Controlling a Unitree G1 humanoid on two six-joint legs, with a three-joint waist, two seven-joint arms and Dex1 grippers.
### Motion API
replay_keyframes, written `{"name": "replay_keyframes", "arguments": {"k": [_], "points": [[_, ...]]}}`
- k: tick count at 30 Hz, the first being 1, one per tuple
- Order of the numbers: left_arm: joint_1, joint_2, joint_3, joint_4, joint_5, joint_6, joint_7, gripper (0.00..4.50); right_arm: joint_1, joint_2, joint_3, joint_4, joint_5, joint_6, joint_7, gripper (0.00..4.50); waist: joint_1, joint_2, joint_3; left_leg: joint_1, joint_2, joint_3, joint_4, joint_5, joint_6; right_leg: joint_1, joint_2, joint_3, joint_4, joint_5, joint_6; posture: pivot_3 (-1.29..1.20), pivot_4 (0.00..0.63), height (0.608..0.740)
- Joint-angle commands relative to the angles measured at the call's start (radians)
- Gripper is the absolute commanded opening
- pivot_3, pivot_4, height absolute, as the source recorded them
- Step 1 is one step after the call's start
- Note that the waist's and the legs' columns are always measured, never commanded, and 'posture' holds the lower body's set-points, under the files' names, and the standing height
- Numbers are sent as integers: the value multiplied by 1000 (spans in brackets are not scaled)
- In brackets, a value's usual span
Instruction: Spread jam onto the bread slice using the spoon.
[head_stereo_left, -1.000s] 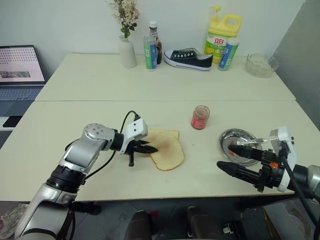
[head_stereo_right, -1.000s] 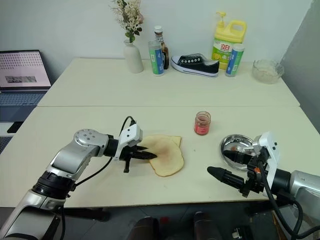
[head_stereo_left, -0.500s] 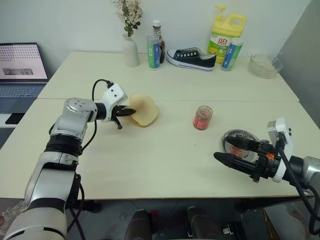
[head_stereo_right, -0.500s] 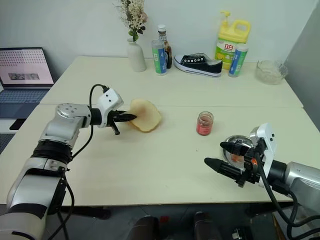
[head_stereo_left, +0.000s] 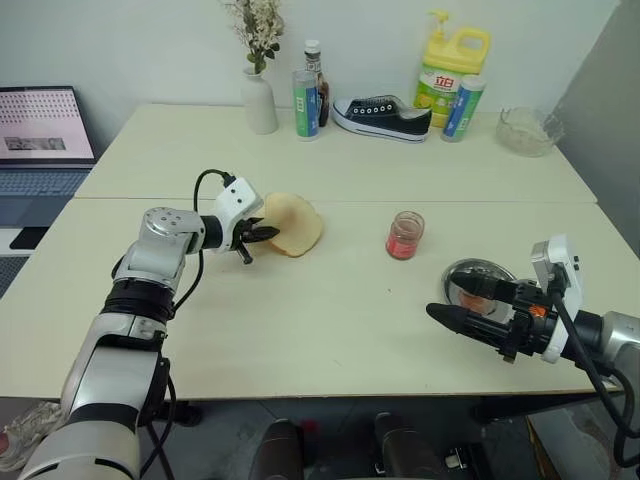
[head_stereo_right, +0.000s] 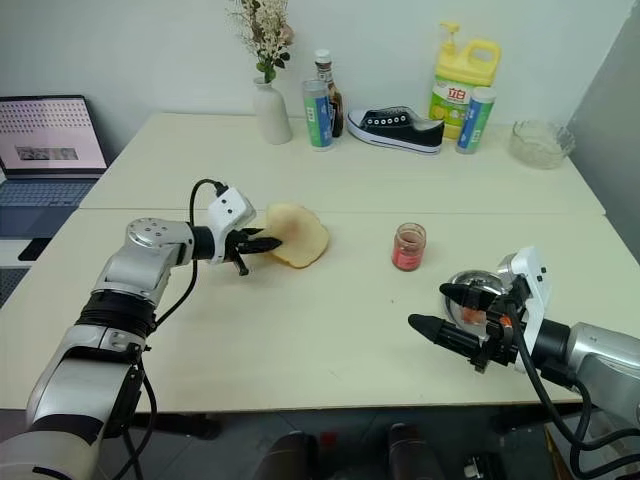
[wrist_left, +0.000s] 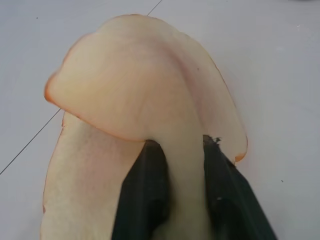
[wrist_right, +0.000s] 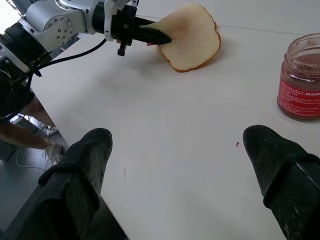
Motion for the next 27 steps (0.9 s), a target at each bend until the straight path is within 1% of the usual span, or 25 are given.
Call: {"name": "replay_keyframes", "arguments": {"k": [1, 5, 8, 11, 12, 17, 19, 21, 24, 27], "points": [[1, 2, 25, -49, -9, 10, 1, 1770, -6, -1, -17, -9, 4, -23, 9, 4500, 0, 0, 0, 0, 0, 0, 0, 0, 0, 0, 0, 0, 0, 0, 0, 0, 150, 740], [15, 1, 31, -76, -23, 23, -16, 1770, -6, -2, -17, -7, 2, -24, 10, 4500, 0, 0, 0, 0, 0, 0, 0, 0, 0, 0, 0, 0, 0, 0, 0, 0, 150, 740], [19, 0, 48, -93, -45, 46, -24, 1188, -5, -4, -19, -3, -1, -23, 12, 4500, 0, 0, 0, 0, 0, 0, 0, 0, 0, 0, 0, 0, 0, 0, 0, 0, 150, 740], [18, 4, 61, -122, -66, 74, -44, 260, -5, -6, -21, -1, 0, -22, 13, 4500, 0, 0, 0, 0, 0, 0, 0, 0, 0, 0, 0, 0, 0, 0, 0, 0, 150, 740], [16, 5, 63, -130, -68, 81, -46, 14, -6, -7, -22, 0, 0, -22, 13, 4500, 0, 0, 0, 0, 0, 0, 0, 0, 0, 0, 0, 0, 0, 0, 0, 0, 150, 740], [5, 12, 69, -167, -77, 101, -49, 14, -10, -8, -21, 2, 0, -22, 8, 4500, 0, 0, 0, 0, 0, 0, 0, 0, 0, 0, 0, 0, 0, 0, 0, 0, 150, 740], [4, 14, 75, -214, -102, 130, -69, 14, -8, -10, -26, -1, 2, -22, 6, 4500, 0, 0, 0, 0, 0, 0, 0, 0, 0, 0, 0, 0, 0, 0, 0, 0, 150, 740], [19, 21, 75, -310, -160, 189, -134, 14, -4, -14, -37, -1, 8, -20, 6, 4500, 0, 0, 0, 0, 0, 0, 0, 0, 0, 0, 0, 0, 0, 0, 0, 0, 150, 740], [90, 56, 53, -541, -293, 318, -272, 14, 16, -28, -68, -1, 19, -12, 14, 4500, -1, 0, 0, 0, 0, 0, 0, 0, 0, 0, 0, 0, 0, 0, 0, 0, 150, 740], [169, 99, -11, -701, -349, 398, -349, 14, 75, -60, -144, -15, 60, 15, 42, 4500, -1, 1, 0, 0, 0, 0, -1, 0, 0, 0, 0, 1, 0, 0, 0, 0, 150, 740]]}}
